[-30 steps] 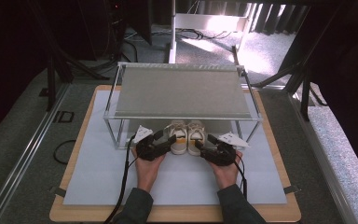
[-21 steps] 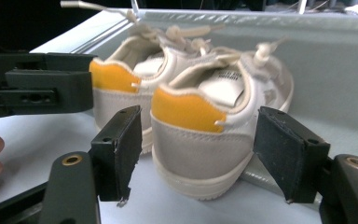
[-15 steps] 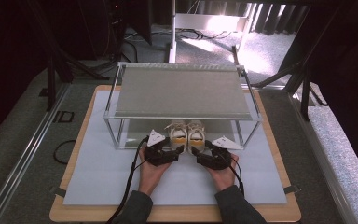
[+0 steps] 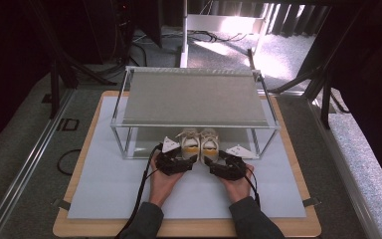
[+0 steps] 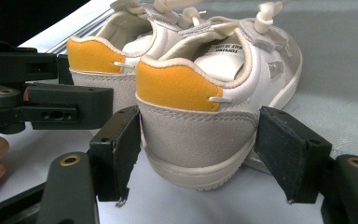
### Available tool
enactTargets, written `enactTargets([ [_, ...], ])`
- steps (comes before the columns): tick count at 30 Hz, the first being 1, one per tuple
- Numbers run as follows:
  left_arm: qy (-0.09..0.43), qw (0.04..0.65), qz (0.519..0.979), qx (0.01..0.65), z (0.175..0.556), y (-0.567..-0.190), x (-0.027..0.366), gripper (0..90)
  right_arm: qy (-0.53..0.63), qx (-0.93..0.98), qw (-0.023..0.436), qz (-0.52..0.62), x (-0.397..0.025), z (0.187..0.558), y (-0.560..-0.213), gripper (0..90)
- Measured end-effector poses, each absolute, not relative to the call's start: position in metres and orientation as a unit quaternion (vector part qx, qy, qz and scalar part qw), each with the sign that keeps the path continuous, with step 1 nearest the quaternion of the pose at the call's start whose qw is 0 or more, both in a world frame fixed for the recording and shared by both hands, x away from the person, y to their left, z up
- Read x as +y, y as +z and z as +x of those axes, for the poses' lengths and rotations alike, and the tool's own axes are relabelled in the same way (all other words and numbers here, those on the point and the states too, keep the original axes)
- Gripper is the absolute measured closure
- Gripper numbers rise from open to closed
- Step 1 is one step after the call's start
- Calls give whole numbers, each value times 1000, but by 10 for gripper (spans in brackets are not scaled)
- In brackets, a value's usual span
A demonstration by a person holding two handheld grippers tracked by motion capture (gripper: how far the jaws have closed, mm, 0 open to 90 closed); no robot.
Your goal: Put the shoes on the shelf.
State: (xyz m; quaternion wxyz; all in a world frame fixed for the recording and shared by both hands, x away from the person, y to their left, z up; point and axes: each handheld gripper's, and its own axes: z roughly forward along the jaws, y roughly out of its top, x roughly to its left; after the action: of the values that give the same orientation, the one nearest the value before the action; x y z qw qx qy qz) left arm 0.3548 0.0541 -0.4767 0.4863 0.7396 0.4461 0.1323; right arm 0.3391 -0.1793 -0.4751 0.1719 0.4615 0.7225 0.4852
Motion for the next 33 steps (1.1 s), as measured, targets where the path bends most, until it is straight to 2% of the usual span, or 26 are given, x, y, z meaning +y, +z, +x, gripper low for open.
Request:
enactTargets([
  [18, 136, 495, 728, 454, 371, -470, 53, 261, 475, 736, 175, 450, -178, 358, -468, 331],
  [33, 149, 484, 722, 471, 387, -477, 42, 264, 456, 742, 194, 452, -178, 373, -468, 350],
])
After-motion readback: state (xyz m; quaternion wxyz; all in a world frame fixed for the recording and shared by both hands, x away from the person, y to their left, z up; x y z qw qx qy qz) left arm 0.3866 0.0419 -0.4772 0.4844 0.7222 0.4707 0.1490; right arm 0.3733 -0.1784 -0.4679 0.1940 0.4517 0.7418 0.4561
